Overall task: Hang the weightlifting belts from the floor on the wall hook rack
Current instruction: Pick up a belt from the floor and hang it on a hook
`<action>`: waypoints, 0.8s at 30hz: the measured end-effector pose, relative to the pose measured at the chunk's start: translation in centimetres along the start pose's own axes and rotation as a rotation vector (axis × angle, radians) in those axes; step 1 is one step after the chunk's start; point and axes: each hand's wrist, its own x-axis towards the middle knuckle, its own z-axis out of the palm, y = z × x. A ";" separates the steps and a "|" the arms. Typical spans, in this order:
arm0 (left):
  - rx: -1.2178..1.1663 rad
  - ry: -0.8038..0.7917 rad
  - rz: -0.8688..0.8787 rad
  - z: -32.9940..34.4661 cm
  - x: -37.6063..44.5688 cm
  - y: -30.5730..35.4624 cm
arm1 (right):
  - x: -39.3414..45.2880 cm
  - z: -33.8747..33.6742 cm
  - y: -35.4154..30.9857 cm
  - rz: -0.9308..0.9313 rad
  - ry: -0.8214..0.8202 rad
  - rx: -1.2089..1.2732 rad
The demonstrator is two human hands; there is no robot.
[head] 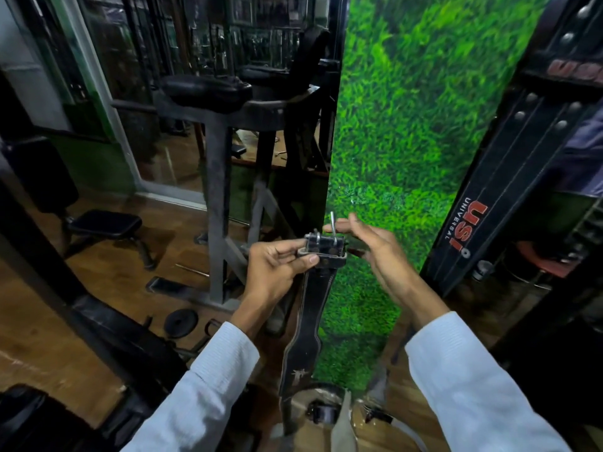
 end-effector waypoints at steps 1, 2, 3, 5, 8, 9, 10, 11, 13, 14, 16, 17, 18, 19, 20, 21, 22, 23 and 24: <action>0.004 0.001 -0.001 0.0 0.2 0.1 | -0.3 0.1 -0.2 -0.057 -0.026 0.107; 0.004 0.003 -0.003 0.0 0.4 0.2 | -0.7 0.1 -0.4 -0.098 -0.012 0.214; 0.004 0.005 -0.003 0.0 0.5 0.3 | -0.9 0.0 -0.4 -0.116 0.040 0.289; 0.002 -0.008 0.008 0.1 0.5 0.7 | -1.1 -0.3 -0.5 -0.115 0.188 0.291; -0.010 -0.046 0.019 0.3 0.7 0.5 | 0.2 -0.1 -0.8 0.017 0.179 0.058; -0.008 -0.061 0.015 0.5 0.7 0.6 | 0.6 0.1 -0.9 0.065 0.120 -0.055; 0.001 -0.076 0.010 0.7 0.7 0.7 | 0.9 0.4 -1.2 0.088 0.056 -0.151; 0.003 -0.085 0.007 0.8 0.8 0.6 | 1.0 0.7 -1.5 0.070 0.008 -0.181; -0.012 -0.096 0.007 0.9 0.9 0.7 | 0.8 0.6 -1.8 -0.073 -0.030 0.060; -0.019 -0.103 0.012 0.8 0.9 0.9 | 0.4 0.5 -2.0 -0.098 -0.013 0.263; -0.015 -0.118 0.035 0.7 1.1 1.0 | 0.3 -0.3 -2.2 -0.070 0.137 0.368; -0.010 -0.116 0.044 0.7 1.3 1.0 | 0.6 -0.8 -2.0 -0.020 0.219 0.199; -0.007 -0.117 0.045 0.9 1.3 1.2 | 0.9 -1.2 -1.7 0.072 0.240 -0.011; -0.005 -0.125 0.047 1.2 1.4 1.3 | 0.9 -1.5 -1.5 0.188 0.186 -0.145; -0.001 -0.134 0.050 1.4 1.4 1.4 | 0.9 -1.6 -1.3 0.284 0.119 -0.167; 0.002 -0.139 0.057 1.6 1.5 1.5 | 1.0 -1.9 -1.1 0.324 0.091 -0.105; 0.004 -0.144 0.064 1.9 1.7 1.5 | 1.0 -2.1 -1.1 0.294 0.112 -0.020; 0.010 -0.150 0.072 2.0 2.0 1.2 | 0.9 -2.2 -1.3 0.206 0.160 0.058; 0.013 -0.158 0.072 2.2 2.1 1.1 | 0.8 -2.5 -1.6 0.107 0.211 0.099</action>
